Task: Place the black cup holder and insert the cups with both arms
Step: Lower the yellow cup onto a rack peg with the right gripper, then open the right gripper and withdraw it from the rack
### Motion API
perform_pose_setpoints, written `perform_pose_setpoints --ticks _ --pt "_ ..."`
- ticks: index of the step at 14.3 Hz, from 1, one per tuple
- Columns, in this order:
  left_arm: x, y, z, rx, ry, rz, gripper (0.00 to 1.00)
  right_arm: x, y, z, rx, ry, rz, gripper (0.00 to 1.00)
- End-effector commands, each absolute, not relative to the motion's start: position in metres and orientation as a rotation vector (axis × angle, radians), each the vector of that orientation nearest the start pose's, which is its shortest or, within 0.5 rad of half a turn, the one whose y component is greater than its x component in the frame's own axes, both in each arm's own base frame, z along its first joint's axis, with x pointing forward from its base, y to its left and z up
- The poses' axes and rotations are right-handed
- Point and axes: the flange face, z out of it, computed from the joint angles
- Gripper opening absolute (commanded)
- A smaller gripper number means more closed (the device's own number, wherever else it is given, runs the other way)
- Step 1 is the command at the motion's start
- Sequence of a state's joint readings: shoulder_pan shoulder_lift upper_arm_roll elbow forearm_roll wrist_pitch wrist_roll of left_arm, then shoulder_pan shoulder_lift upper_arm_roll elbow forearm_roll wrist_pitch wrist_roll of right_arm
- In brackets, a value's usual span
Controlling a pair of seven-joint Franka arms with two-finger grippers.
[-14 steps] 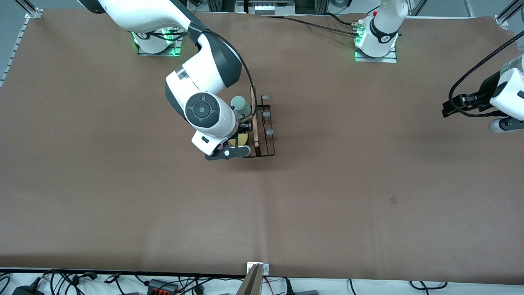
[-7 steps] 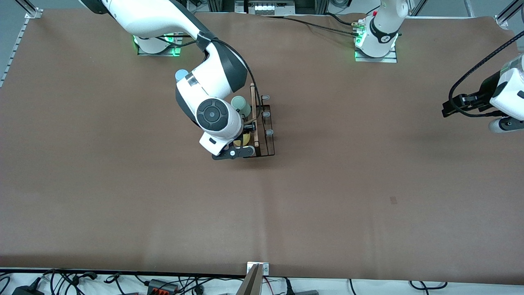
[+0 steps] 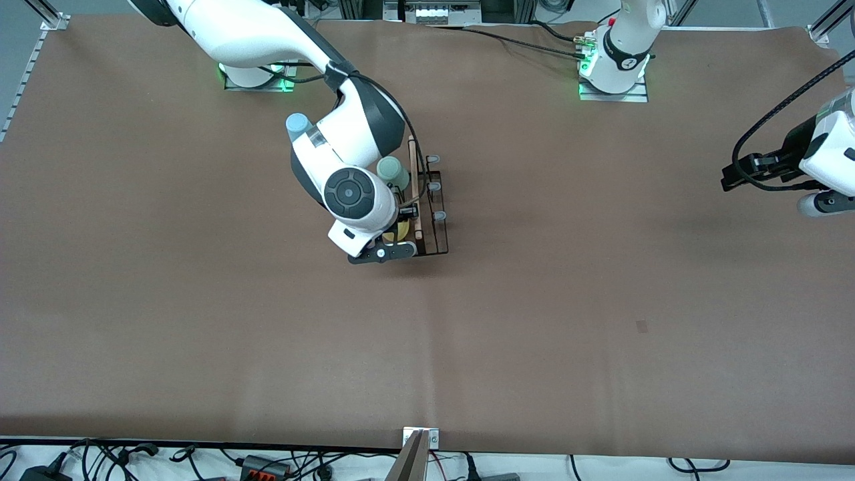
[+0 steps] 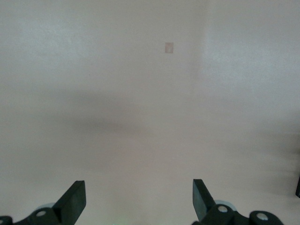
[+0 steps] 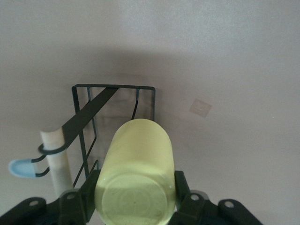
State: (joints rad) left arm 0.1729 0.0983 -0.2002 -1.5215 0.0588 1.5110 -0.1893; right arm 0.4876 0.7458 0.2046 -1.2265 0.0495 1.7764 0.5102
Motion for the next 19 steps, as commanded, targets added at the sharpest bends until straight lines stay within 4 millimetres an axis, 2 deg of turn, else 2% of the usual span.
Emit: perform_pose_setpoints --ticks 1,2,3,4,6,7,10,12,14,16,18,19 --pt "0.571 -0.003 0.594 -3.068 -0.24 0.161 1.0 0.578 0.437 0.315 -3.065 -0.182 0.391 0.31" --pt "0.571 -0.003 0.594 -3.068 -0.24 0.161 1.0 0.576 0.437 0.313 -3.06 -0.178 0.401 0.38" --pt "0.571 -0.003 0.594 -3.068 -0.24 0.161 1.0 0.576 0.436 0.312 -3.058 -0.169 0.408 0.92" --pt "0.571 -0.003 0.594 -3.068 -0.24 0.161 1.0 0.577 0.435 0.313 -3.06 -0.141 0.415 1.0" --pt "0.571 -0.003 0.594 -3.068 -0.24 0.161 1.0 0.579 0.434 0.321 -3.073 -0.003 0.401 1.0" --pt "0.571 -0.003 0.594 -3.068 -0.24 0.161 1.0 0.579 0.435 0.333 -3.079 0.028 0.377 1.0" --pt "0.571 -0.003 0.594 -3.068 -0.24 0.161 1.0 0.585 0.422 0.386 -3.064 0.054 0.269 1.0" --pt "0.571 -0.004 0.594 -3.071 -0.24 0.162 1.0 0.602 0.392 0.416 -3.055 0.112 0.197 1.0" --pt "0.571 -0.004 0.594 -3.071 -0.24 0.162 1.0 0.623 0.352 0.437 -3.046 0.182 0.144 1.0" --pt "0.571 -0.004 0.594 -3.071 -0.24 0.162 1.0 0.636 0.313 0.458 -3.047 0.159 0.127 1.0" --pt "0.571 -0.003 0.594 -3.083 -0.245 0.164 1.0 0.65 0.264 0.469 -3.054 0.165 0.147 1.0" --pt "0.571 -0.003 0.594 -3.083 -0.245 0.164 1.0 0.66 0.232 0.478 -3.05 0.149 0.133 1.0"
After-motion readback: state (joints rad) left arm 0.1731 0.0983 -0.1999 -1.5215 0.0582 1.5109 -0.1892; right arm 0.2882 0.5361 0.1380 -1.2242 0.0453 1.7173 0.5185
